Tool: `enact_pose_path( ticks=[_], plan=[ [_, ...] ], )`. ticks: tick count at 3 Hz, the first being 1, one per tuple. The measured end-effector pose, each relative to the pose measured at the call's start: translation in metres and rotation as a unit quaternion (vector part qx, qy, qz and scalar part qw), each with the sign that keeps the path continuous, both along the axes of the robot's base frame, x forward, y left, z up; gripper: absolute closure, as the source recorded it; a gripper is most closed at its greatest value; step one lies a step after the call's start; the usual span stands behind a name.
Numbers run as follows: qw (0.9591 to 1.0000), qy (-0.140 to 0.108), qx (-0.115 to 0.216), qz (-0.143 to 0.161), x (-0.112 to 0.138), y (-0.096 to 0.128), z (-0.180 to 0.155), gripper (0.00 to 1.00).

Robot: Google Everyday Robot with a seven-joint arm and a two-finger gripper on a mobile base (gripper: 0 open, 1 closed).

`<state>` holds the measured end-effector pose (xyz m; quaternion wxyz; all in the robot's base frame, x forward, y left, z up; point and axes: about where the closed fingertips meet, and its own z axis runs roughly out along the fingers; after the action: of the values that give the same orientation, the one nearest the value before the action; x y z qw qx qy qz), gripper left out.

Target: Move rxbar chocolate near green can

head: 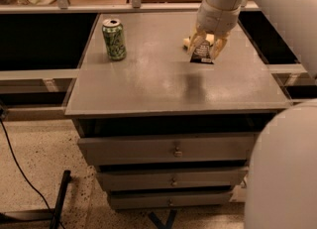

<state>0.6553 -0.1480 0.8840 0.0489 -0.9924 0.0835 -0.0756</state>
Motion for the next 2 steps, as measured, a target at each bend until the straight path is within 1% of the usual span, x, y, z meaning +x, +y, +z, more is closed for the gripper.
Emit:
enact_pose_path(
  ticks=[1,2],
  plan=[
    [0.998,0.0,0.022,0.059,0.022,0.036,0.002,1.0],
    [0.9923,-0.012,0.052,0.112,0.031,0.072,0.008,1.0]
  ],
)
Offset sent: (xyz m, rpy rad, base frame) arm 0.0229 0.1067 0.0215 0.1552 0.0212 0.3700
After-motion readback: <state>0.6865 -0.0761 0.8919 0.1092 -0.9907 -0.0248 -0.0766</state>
